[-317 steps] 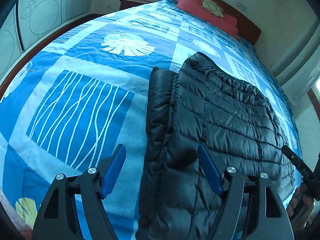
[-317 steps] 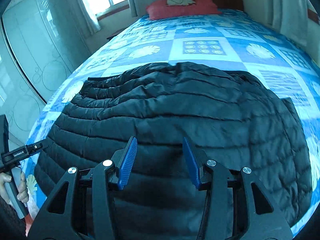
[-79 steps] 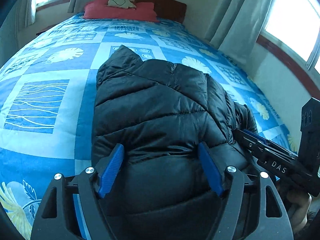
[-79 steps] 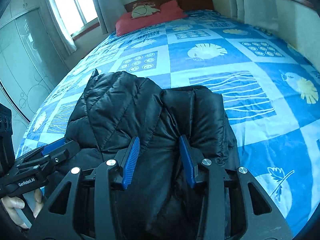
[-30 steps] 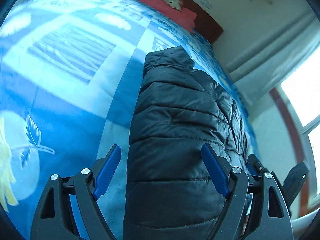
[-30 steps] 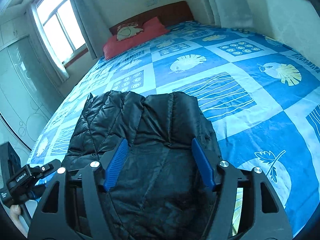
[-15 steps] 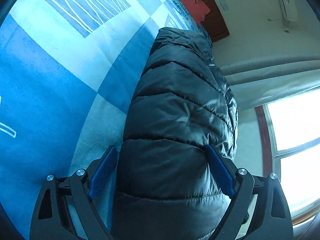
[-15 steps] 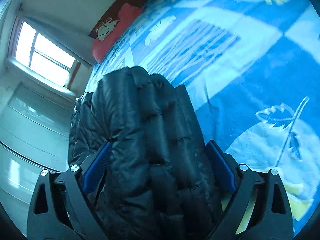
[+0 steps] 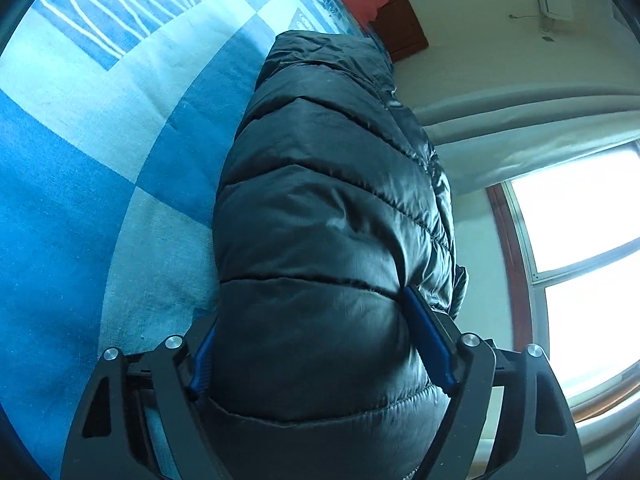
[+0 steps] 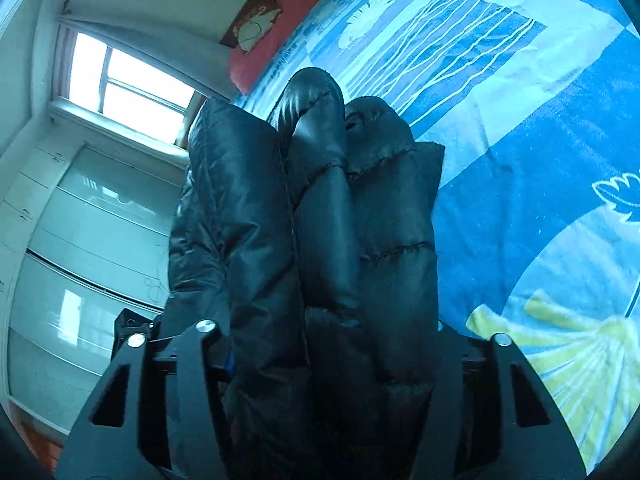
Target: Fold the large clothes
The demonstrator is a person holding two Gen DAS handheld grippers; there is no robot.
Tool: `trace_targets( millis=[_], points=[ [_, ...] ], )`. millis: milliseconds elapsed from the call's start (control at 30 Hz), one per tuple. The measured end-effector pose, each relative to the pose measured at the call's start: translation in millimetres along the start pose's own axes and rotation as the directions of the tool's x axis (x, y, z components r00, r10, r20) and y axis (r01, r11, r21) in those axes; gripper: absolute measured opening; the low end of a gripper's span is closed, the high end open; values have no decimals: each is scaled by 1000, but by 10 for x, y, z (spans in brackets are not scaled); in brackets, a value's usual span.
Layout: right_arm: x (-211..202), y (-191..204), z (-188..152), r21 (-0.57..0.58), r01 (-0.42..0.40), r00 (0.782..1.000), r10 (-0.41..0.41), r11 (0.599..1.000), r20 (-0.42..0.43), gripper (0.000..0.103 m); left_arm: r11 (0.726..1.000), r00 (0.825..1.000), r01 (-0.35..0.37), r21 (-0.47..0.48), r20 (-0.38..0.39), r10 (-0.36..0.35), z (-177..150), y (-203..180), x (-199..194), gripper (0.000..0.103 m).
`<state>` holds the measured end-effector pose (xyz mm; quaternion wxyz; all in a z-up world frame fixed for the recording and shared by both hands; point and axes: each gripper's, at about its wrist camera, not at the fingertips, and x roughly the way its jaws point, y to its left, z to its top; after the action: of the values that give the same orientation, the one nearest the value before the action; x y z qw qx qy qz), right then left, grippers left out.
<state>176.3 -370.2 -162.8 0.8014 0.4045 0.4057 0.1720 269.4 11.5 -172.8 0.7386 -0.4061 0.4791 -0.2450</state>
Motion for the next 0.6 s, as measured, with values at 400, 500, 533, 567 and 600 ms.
trace_targets(
  millis=[400,500,533,567,600],
  points=[
    [111,352,20,-32,-113,993,114,993,29,40,988,994,-69,136,92,57,178,-197,-494,77],
    [332,577,79,-56,-138,990,139,989,13,40,986,990,-85,142,123,68,269,-174,-634,77],
    [402,646,94,-60,-145,989,145,988,7,40,985,988,-96,142,137,76,310,-158,-694,77],
    [495,721,116,-62,-154,988,155,986,-2,40,984,984,-109,143,153,87,356,-145,-760,77],
    [562,781,123,-64,-163,987,162,985,-8,40,983,983,-114,144,161,91,383,-138,-804,77]
  ],
)
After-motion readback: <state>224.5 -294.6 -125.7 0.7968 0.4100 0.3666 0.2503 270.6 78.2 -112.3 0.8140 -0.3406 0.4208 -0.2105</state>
